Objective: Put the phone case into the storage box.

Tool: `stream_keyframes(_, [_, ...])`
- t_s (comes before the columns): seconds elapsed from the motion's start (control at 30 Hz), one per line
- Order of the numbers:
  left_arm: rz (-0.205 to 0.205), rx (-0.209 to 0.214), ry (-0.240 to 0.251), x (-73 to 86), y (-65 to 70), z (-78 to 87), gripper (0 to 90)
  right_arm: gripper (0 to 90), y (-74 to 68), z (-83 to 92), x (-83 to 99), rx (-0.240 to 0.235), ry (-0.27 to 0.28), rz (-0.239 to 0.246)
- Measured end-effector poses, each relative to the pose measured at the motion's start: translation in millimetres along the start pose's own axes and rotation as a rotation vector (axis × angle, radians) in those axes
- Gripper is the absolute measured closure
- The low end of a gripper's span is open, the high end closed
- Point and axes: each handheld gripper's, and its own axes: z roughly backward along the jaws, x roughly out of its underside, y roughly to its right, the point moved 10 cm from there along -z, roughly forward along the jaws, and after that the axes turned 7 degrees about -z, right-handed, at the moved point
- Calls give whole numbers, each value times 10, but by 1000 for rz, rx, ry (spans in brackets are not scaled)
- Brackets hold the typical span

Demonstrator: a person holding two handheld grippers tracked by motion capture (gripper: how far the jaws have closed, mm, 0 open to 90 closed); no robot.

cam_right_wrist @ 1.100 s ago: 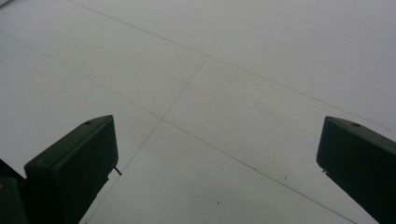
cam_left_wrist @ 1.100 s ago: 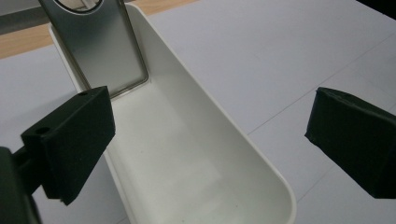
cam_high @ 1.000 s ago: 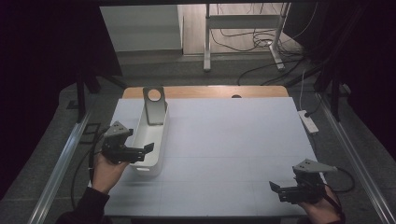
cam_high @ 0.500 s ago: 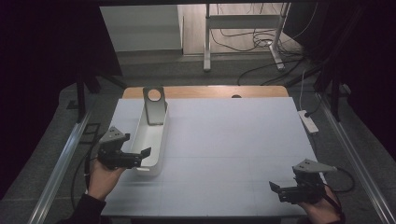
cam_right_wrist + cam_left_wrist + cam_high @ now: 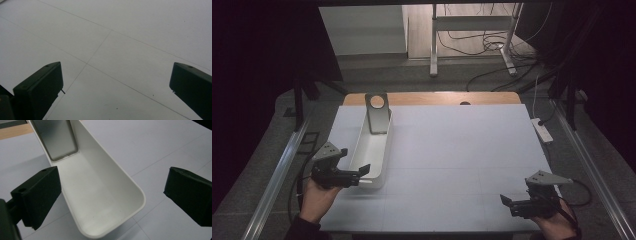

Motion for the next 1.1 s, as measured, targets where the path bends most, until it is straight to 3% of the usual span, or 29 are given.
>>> stream_keyframes(1.1, [56,-26,21,260,-22,307,10,0,-1,0,2,3,-3,1])
